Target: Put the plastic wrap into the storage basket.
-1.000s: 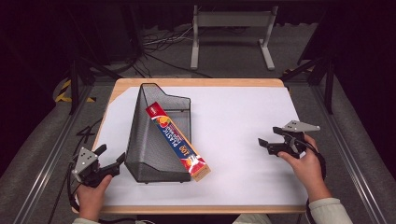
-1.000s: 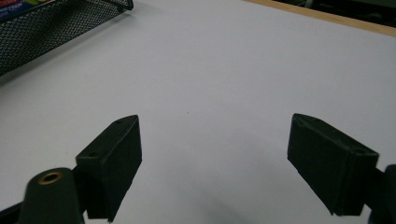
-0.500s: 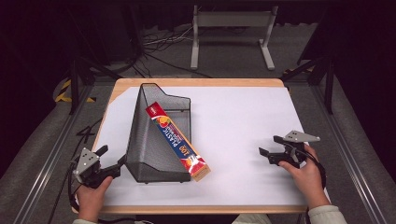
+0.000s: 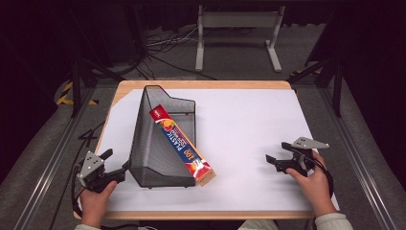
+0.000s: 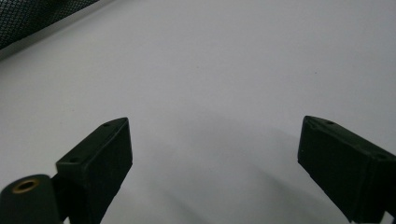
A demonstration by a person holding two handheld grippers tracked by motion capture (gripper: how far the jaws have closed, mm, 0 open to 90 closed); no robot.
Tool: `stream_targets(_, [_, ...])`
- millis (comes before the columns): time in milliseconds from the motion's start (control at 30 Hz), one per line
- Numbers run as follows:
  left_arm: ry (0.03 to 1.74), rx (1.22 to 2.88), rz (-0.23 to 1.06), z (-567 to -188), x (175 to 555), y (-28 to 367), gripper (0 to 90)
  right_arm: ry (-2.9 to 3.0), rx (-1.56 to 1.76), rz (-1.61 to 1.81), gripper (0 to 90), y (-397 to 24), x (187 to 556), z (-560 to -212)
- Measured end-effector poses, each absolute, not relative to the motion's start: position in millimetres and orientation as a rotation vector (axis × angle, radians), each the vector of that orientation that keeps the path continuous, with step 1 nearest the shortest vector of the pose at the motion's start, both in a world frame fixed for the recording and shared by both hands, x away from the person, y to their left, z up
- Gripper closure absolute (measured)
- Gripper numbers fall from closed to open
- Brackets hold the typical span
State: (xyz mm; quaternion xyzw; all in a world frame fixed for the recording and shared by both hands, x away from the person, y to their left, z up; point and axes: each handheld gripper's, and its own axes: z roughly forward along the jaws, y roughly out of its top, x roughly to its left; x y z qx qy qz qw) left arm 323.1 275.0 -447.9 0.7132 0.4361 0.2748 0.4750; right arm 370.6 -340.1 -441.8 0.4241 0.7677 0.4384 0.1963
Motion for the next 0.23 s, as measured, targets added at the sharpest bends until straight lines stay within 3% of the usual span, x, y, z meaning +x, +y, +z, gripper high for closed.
stream_targets(233, [1.068,1.74,0.677,-447.9,322.0,276.4,19.3,2.148,1.194,1.23,10.1,-340.6,370.4,-441.6])
